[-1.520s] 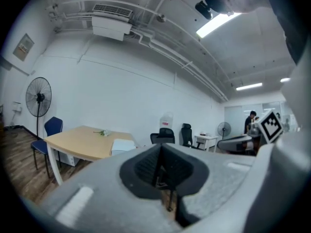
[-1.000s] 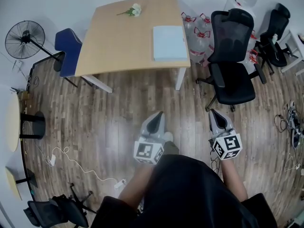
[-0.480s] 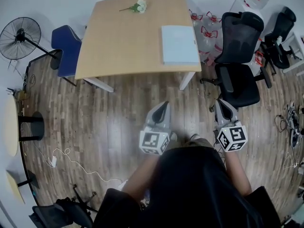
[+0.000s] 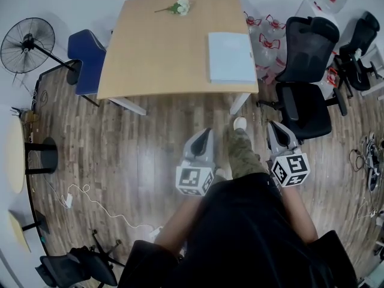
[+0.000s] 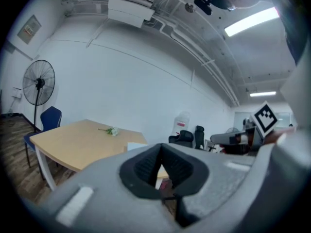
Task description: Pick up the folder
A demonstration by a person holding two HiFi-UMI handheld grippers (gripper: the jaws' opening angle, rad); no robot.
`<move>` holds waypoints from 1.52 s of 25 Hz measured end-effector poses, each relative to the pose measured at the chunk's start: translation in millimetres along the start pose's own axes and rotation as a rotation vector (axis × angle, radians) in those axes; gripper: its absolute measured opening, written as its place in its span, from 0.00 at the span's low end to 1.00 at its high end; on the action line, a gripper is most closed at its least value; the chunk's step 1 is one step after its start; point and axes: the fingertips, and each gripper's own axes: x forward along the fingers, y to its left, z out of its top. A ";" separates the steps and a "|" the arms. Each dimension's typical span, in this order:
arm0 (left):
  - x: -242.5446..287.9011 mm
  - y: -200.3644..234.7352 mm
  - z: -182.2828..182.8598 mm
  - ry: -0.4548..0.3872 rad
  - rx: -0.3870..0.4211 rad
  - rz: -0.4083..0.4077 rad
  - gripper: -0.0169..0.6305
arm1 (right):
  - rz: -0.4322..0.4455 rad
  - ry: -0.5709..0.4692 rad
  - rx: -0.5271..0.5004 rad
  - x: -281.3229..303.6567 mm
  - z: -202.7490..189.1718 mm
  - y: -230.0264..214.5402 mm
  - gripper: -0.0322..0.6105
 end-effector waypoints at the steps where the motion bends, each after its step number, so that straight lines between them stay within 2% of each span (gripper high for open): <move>1: 4.9 1.4 0.2 -0.005 0.003 0.005 0.03 | 0.005 -0.006 -0.008 5.9 1.7 -3.5 0.05; 5: 37.5 10.1 1.5 -0.016 0.002 0.025 0.03 | 0.033 -0.008 -0.087 37.7 6.8 -15.1 0.05; 8: 72.1 21.1 12.1 0.004 -0.016 0.035 0.03 | 0.071 -0.001 -0.038 70.6 21.7 -28.4 0.05; 11: 114.0 21.6 27.6 0.023 -0.006 0.004 0.03 | 0.086 0.007 -0.027 101.3 39.6 -54.9 0.05; 15: 170.5 30.6 33.9 0.059 0.012 -0.002 0.03 | 0.086 0.045 0.019 135.0 39.5 -97.0 0.05; 18: 207.3 39.2 30.6 0.092 0.014 0.028 0.03 | 0.077 0.079 0.068 156.5 34.1 -129.7 0.05; 22: 254.8 54.5 22.5 0.155 0.010 0.082 0.03 | 0.090 0.110 0.080 190.4 32.0 -169.6 0.05; 28: 315.9 67.9 15.3 0.198 0.007 0.088 0.03 | 0.107 0.085 0.124 239.9 46.1 -227.4 0.05; 32: 345.3 81.8 11.1 0.232 -0.007 0.133 0.03 | 0.138 0.085 0.140 259.4 51.0 -256.3 0.05; 38: 381.0 100.4 9.8 0.247 -0.022 0.167 0.03 | 0.156 0.139 0.146 293.8 44.3 -287.7 0.05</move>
